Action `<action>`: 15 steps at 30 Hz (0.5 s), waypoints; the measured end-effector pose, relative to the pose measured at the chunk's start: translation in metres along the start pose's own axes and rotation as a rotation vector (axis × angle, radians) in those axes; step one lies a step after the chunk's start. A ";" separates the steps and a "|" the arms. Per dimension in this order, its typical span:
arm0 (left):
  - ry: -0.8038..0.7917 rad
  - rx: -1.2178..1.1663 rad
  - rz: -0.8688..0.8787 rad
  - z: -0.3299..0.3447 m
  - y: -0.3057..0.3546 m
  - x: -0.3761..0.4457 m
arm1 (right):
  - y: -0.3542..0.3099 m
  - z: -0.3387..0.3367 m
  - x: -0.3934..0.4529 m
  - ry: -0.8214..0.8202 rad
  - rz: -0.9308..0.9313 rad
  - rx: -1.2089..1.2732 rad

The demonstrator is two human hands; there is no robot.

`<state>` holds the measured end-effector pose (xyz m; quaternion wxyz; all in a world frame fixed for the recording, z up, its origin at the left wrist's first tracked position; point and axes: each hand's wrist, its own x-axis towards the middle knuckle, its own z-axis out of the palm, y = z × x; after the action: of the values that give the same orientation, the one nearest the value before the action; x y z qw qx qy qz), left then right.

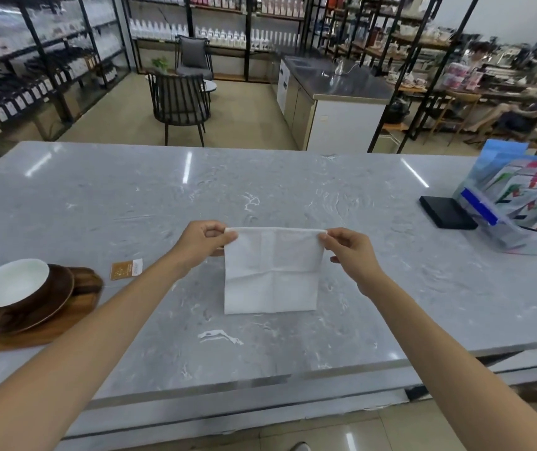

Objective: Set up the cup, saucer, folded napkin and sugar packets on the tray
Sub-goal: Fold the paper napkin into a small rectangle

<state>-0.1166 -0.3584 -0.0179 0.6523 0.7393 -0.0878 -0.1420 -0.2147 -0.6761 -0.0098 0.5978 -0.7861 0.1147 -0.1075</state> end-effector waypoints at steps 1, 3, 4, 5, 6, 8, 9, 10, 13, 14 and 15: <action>-0.014 -0.007 -0.036 0.000 -0.004 0.001 | 0.005 0.002 0.002 -0.001 0.010 -0.006; -0.018 -0.024 -0.091 0.001 -0.012 0.006 | 0.016 0.007 0.009 -0.008 0.033 -0.020; -0.006 -0.031 -0.109 0.003 -0.016 0.011 | 0.021 0.010 0.014 -0.007 0.047 -0.022; 0.016 -0.038 -0.127 0.005 -0.020 0.016 | 0.027 0.014 0.020 0.003 0.064 -0.019; 0.048 -0.044 -0.147 0.008 -0.024 0.023 | 0.032 0.018 0.027 0.018 0.083 -0.012; 0.129 -0.050 -0.197 0.013 -0.035 0.037 | 0.044 0.027 0.041 0.044 0.127 -0.005; 0.163 -0.047 -0.218 0.016 -0.041 0.043 | 0.050 0.031 0.049 0.048 0.149 -0.007; 0.185 -0.040 -0.236 0.019 -0.048 0.050 | 0.056 0.035 0.056 0.047 0.170 -0.010; 0.229 0.013 -0.305 0.023 -0.070 0.066 | 0.078 0.048 0.078 0.023 0.236 -0.040; 0.241 0.049 -0.327 0.022 -0.077 0.070 | 0.086 0.052 0.084 0.012 0.260 -0.060; 0.248 0.086 -0.337 0.021 -0.083 0.073 | 0.093 0.056 0.089 -0.002 0.277 -0.089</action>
<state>-0.0594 -0.3899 -0.1089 0.5930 0.7826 0.1120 -0.1531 -0.1177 -0.6767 -0.1116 0.5717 -0.7885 0.2262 -0.0177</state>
